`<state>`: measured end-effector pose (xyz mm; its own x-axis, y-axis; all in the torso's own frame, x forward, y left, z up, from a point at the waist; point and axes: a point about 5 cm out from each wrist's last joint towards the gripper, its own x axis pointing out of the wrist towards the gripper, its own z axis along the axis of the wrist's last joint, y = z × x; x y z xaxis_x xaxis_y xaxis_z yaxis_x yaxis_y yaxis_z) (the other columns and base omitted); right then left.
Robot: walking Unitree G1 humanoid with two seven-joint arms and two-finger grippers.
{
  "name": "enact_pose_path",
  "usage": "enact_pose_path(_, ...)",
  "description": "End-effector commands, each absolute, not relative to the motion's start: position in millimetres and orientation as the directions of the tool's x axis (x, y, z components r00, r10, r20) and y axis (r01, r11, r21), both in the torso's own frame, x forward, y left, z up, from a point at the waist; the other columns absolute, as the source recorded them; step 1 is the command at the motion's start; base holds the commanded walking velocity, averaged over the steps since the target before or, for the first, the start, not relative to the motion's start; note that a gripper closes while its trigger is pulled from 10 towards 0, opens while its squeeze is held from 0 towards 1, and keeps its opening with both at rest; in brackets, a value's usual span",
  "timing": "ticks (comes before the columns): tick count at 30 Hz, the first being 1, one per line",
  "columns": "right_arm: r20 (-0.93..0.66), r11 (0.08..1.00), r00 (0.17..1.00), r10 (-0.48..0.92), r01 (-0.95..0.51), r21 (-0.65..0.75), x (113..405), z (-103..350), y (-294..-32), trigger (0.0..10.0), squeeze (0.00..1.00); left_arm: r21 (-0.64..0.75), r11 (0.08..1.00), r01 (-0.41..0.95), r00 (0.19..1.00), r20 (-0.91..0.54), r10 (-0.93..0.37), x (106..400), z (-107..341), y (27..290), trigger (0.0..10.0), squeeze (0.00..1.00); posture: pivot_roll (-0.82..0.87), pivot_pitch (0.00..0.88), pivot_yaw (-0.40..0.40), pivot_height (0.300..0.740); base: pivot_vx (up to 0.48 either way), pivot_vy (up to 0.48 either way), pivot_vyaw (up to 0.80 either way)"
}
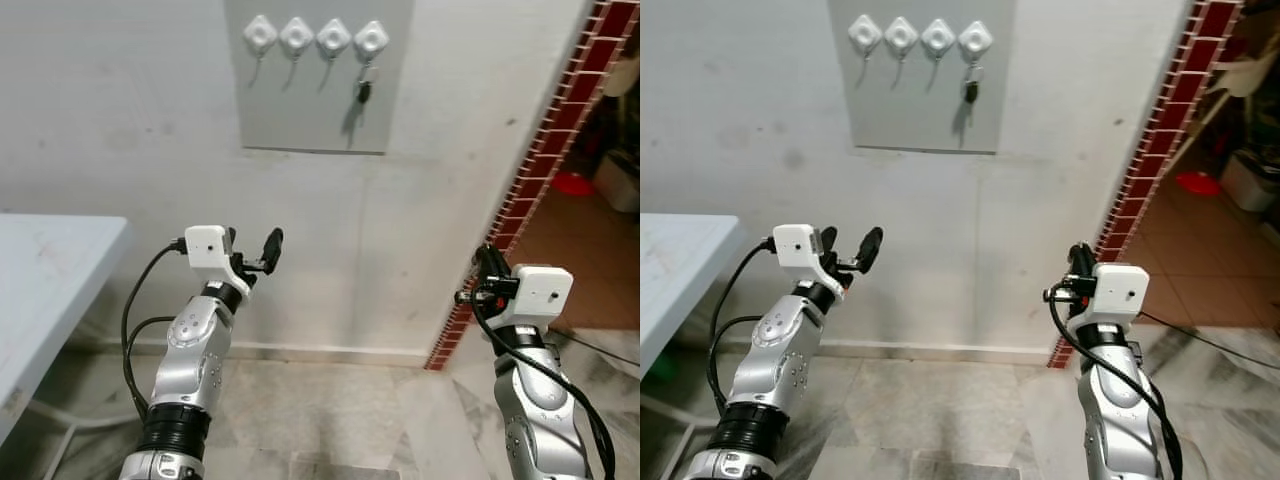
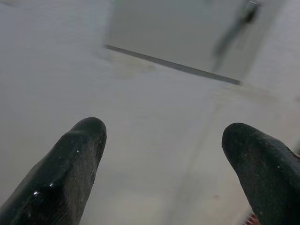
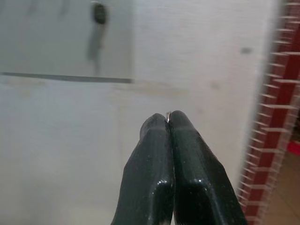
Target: Hang keys on a hook
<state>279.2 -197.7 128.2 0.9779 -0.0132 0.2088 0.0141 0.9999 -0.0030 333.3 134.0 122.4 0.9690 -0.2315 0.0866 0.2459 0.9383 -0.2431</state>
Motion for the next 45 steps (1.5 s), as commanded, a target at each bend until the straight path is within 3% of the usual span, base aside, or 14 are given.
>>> enact_pose_path(1,0.232,1.0,0.973,-0.003,0.003,0.002,281.8,135.5,-194.9,10.0,0.0,-0.243,0.944,0.223,0.974,0.091,-0.206,332.5,124.4,139.8,10.0,0.0,-0.03,0.0,-0.033,0.74,0.364,0.0,0.0)
enact_pose_path(38,0.231,1.0,0.973,-0.003,0.002,0.006,282.1,136.2,-194.8,10.0,0.0,-0.231,0.952,0.201,0.979,0.08,-0.188,333.9,124.8,138.4,10.0,0.0,-0.04,0.0,-0.032,0.74,0.338,0.0,0.0)
enact_pose_path(45,0.224,0.999,0.974,0.036,-0.039,0.007,287.0,138.8,-189.4,10.0,0.0,-0.164,0.936,0.313,0.947,0.131,-0.294,333.3,137.5,127.3,10.0,0.0,-0.04,0.0,-0.031,0.74,0.0,0.0,0.0)
